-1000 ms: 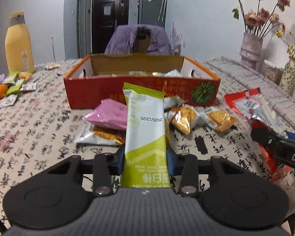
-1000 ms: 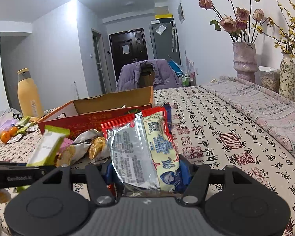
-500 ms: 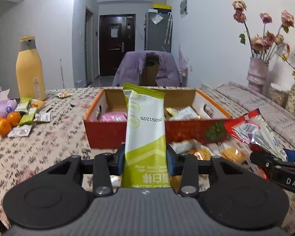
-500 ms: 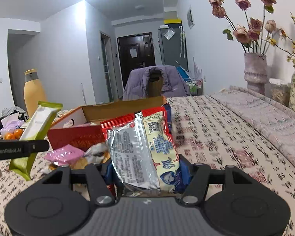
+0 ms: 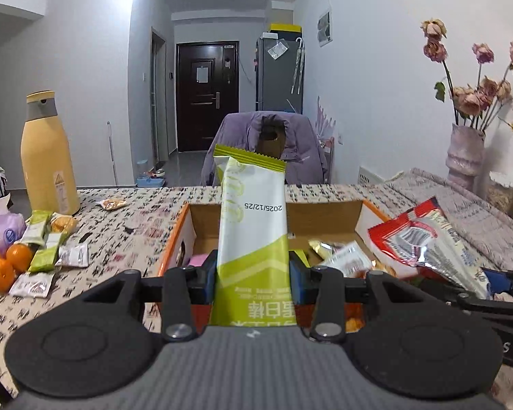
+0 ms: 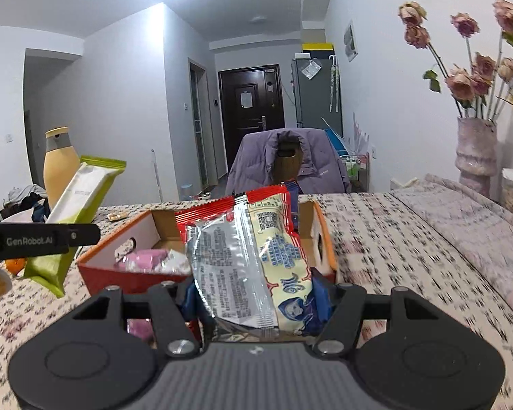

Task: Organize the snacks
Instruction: 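Carry the wafer packet and green bar packet over the cardboard box, then open both tools to drop the packets into the box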

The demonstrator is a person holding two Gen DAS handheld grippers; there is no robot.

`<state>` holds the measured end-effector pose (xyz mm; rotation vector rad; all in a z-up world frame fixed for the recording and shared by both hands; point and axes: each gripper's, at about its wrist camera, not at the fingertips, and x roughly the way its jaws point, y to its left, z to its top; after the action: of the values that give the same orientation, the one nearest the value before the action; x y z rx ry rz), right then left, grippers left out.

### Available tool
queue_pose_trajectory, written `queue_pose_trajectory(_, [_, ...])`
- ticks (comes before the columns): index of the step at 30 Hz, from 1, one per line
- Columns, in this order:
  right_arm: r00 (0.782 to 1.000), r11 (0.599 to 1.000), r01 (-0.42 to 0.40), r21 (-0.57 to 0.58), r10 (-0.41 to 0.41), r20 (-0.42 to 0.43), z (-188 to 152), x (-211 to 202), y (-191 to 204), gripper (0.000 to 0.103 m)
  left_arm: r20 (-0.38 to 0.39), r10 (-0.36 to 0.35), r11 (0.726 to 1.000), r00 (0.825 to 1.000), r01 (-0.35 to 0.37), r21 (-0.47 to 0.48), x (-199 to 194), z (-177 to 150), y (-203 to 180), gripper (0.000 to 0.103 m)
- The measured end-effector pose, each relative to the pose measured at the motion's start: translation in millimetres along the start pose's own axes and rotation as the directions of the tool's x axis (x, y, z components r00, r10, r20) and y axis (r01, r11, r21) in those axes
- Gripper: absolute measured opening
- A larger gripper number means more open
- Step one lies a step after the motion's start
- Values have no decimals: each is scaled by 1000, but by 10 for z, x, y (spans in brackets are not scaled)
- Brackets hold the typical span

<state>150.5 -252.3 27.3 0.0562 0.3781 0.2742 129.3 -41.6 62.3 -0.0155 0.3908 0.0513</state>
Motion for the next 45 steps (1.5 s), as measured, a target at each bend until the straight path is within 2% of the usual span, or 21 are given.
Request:
queue_pose_trajectory(12, [1000,1000,-12,-19,12,-12,386,693,178,61,-7,-20,999,1000,20,-39,612,313,129,41])
queue_pose_trajectory(18, [1000,1000,-4,-3,4,-16,495,1025,172,61,-10,-6,998,1000,5,-59,936,387,171,41])
queue_pose_trajectory(23, [1000,1000,14,4,-14,-21,399,1192,102,61,12,20,998,1000,-19,-65,1107,320,230,41])
queue_pose_trajectory(30, [997,1000,3,11,-2,-81,301,1342,52,61,-58,9,998,998,-13,-67,1338,194,340,41])
queue_pose_trajectory(34, [996,1000,-2,9,3,-87,289,1339,39,63,-68,-21,998,997,16,-68,1350,150,366,42])
queue_pose_trajectory(35, [996,1000,-2,10,2,-85,287,1327,36,69,-59,-21,997,998,16,-74,1332,148,376,47])
queue_pose_trajectory(36, [997,1000,-5,12,7,-83,289,1315,32,75,-49,-23,997,999,19,-76,1312,151,381,60])
queue_pose_trajectory(37, [997,1000,-7,16,8,-76,290,1297,25,87,-36,-21,997,999,18,-82,1285,158,387,69])
queue_pose_trajectory(38, [998,1000,-6,19,8,-65,290,1270,19,96,-18,-11,996,1000,9,-93,1249,164,395,90])
queue_pose_trajectory(39, [998,1000,-3,22,5,-58,296,1256,7,98,1,0,995,1000,0,-102,1214,168,402,103])
queue_pose_trajectory(41, [999,1000,5,29,-4,-49,297,1235,-9,103,42,16,993,999,-11,-118,1141,183,414,103])
queue_pose_trajectory(45, [998,999,5,34,-3,-55,299,1249,-28,103,43,12,991,999,-6,-132,1126,203,426,103])
